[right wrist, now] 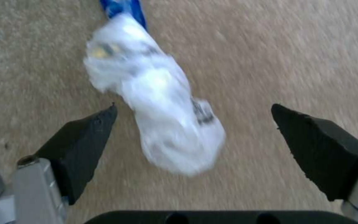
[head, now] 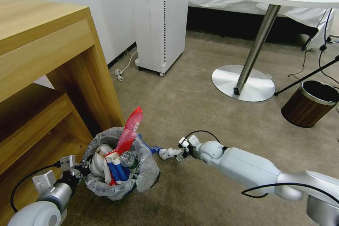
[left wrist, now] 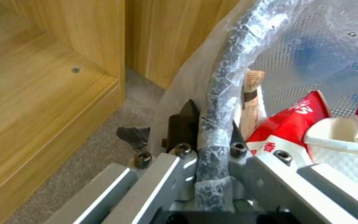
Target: Pick up the trash bin and place the garbage on the floor into it.
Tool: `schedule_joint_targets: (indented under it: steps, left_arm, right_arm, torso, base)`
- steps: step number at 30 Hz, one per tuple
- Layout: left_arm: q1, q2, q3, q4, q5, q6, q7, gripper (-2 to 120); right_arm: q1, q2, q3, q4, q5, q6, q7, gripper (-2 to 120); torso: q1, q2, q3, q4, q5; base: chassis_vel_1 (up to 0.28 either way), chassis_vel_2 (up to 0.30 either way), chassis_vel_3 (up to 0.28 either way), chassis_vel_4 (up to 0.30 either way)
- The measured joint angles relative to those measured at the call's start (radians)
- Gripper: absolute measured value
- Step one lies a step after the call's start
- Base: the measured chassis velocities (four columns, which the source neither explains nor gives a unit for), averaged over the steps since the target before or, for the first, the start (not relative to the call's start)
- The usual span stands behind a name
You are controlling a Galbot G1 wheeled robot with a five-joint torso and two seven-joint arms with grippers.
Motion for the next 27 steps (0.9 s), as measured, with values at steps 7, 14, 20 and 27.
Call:
schedule_joint_targets:
  steps: [7, 14, 20, 27]
  left_arm:
    - [-0.006, -0.008, 0.003, -0.006, 0.0, -0.003, 0.003, 0]
    - [-0.006, -0.013, 0.002, -0.003, 0.001, -0.008, 0.01, 0]
    - [-0.003, -0.007, -0.004, 0.003, 0.0, -0.014, 0.01, 0]
    - [-0.01, -0.002, -0.004, 0.02, -0.001, -0.016, 0.01, 0]
  right_arm:
    - [0.013, 0.058, -0.063, -0.066, -0.013, 0.041, -0.008, 90]
    - [0.0, 0.109, -0.09, -0.12, -0.019, 0.074, -0.009, 76]
    - [-0.012, 0.124, -0.091, -0.144, -0.027, 0.084, -0.008, 54]
    - [-0.039, 0.099, -0.067, -0.127, -0.027, 0.094, 0.004, 25]
  torso:
    - [0.0, 0.0, 0.0, -0.0002, 0.0001]
    - [0.0, 0.0, 0.0, -0.0001, 0.0001]
    - [0.0, 0.0, 0.0, -0.0001, 0.0]
    - [0.0, 0.0, 0.0, 0.0, 0.0002]
  base:
    - [0.0, 0.0, 0.0, 0.0]
    - [0.0, 0.0, 0.0, 0.0]
    - [0.0, 0.0, 0.0, 0.0]
    - [0.0, 0.0, 0.0, 0.0]
